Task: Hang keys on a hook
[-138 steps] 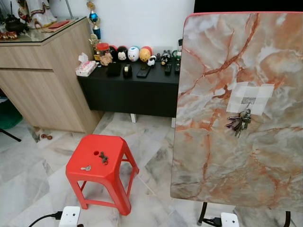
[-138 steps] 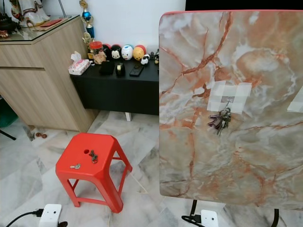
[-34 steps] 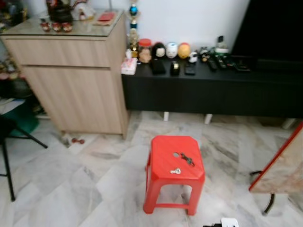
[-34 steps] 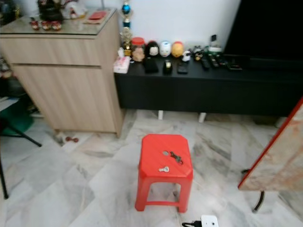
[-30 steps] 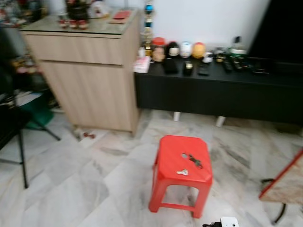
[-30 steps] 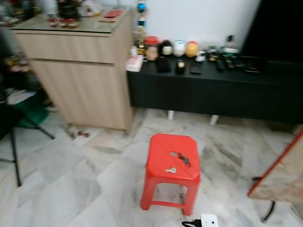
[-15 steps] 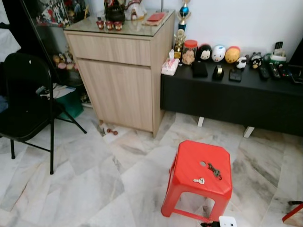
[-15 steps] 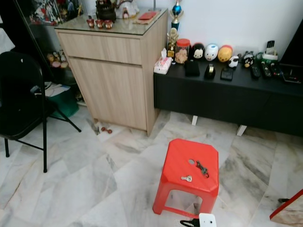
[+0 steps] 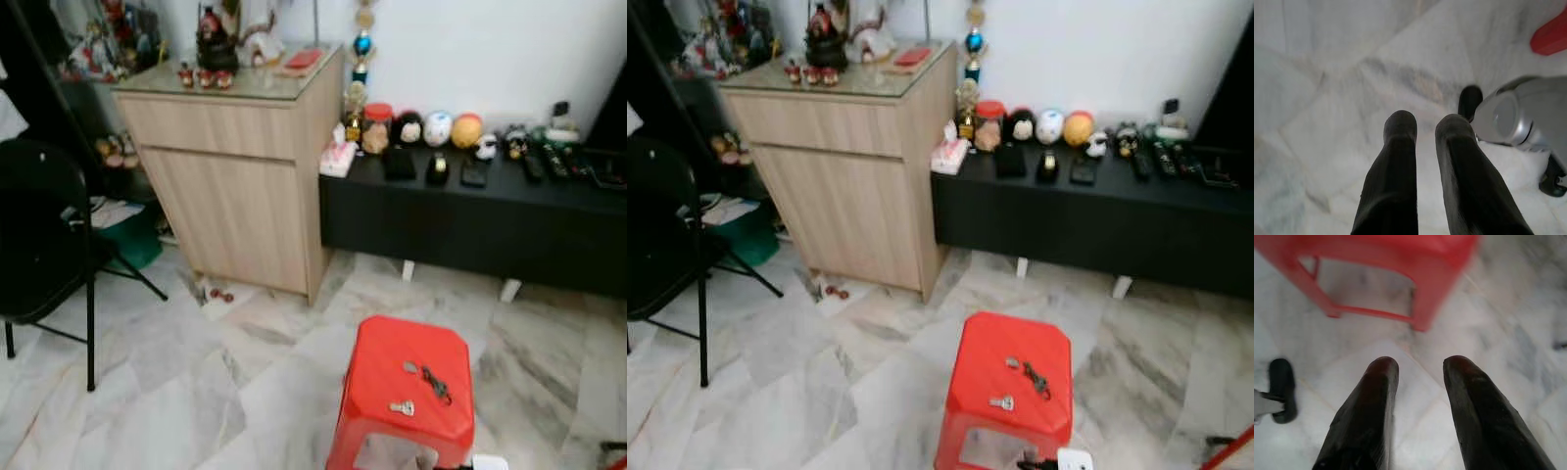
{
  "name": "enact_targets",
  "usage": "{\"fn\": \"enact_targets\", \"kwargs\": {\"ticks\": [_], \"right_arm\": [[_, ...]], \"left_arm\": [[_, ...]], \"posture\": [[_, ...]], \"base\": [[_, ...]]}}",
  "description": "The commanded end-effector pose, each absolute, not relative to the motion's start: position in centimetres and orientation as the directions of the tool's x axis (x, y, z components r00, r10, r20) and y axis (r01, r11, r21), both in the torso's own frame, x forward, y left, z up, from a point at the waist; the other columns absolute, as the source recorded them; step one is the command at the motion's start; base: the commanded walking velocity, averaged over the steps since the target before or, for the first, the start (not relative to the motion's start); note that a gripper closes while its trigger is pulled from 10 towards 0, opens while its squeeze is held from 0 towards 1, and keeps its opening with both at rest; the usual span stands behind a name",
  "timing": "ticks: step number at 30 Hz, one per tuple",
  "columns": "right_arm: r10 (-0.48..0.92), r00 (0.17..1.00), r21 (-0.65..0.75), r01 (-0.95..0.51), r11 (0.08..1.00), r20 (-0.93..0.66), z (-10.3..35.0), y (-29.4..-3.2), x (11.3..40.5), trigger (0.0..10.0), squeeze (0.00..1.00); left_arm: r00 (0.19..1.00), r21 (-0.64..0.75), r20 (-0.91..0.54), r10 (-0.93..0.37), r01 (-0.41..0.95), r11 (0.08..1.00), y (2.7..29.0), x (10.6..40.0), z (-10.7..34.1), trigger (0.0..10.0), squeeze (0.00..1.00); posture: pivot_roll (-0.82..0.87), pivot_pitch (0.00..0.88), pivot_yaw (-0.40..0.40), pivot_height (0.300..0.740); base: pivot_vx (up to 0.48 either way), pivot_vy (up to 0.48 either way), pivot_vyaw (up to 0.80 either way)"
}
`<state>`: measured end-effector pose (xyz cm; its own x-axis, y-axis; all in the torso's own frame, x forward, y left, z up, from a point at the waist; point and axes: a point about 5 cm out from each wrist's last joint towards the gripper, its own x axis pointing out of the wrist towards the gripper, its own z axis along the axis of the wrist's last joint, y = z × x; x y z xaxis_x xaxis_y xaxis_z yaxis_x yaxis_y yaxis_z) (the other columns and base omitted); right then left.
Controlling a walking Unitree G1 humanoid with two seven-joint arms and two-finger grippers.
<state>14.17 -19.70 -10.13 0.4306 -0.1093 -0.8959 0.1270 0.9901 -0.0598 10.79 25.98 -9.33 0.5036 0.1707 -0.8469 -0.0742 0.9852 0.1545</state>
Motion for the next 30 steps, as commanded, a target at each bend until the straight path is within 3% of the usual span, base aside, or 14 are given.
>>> {"fn": "enact_targets", "kwargs": {"ticks": [1,11,18,23,30], "right_arm": [[-0.104,0.444,-0.050,0.131,0.990,-0.890,-10.0,-19.5,14.6,10.0,0.00],[-0.106,0.463,-0.050,0.131,0.990,-0.880,-9.8,-19.6,15.1,10.0,0.00],[-0.117,0.563,-0.011,0.188,0.982,-0.818,-8.7,-20.2,17.1,10.0,0.00],[-0.124,0.620,-0.038,0.151,0.988,-0.775,-8.2,-20.6,17.9,10.0,0.00],[-0.165,0.774,0.000,0.208,0.978,-0.611,-6.2,-21.5,20.2,10.0,0.00]], "left_arm": [[0.502,0.151,-0.849,0.165,-0.070,0.986,25.9,10.8,-9.4,10.0,0.00],[0.500,0.150,-0.850,0.164,-0.069,0.986,25.8,10.9,-9.4,10.0,0.00],[0.502,0.150,-0.850,0.161,-0.062,0.987,25.8,11.0,-9.4,10.0,0.00],[0.507,0.152,-0.846,0.164,-0.065,0.986,25.8,11.0,-9.3,10.0,0.00],[0.515,0.158,-0.839,0.175,-0.076,0.984,25.9,10.9,-9.3,10.0,0.00]], "posture": [[0.17,0.000,-0.008,0.740],[0.17,0.000,-0.009,0.740],[0.16,0.000,-0.009,0.740],[0.16,0.000,-0.014,0.740],[0.14,0.000,-0.012,0.740]], "base": [[0.300,0.000,0.00],[0.273,0.000,0.00],[0.000,0.000,0.00],[0.000,0.000,0.00],[0.000,0.000,0.00]]}}
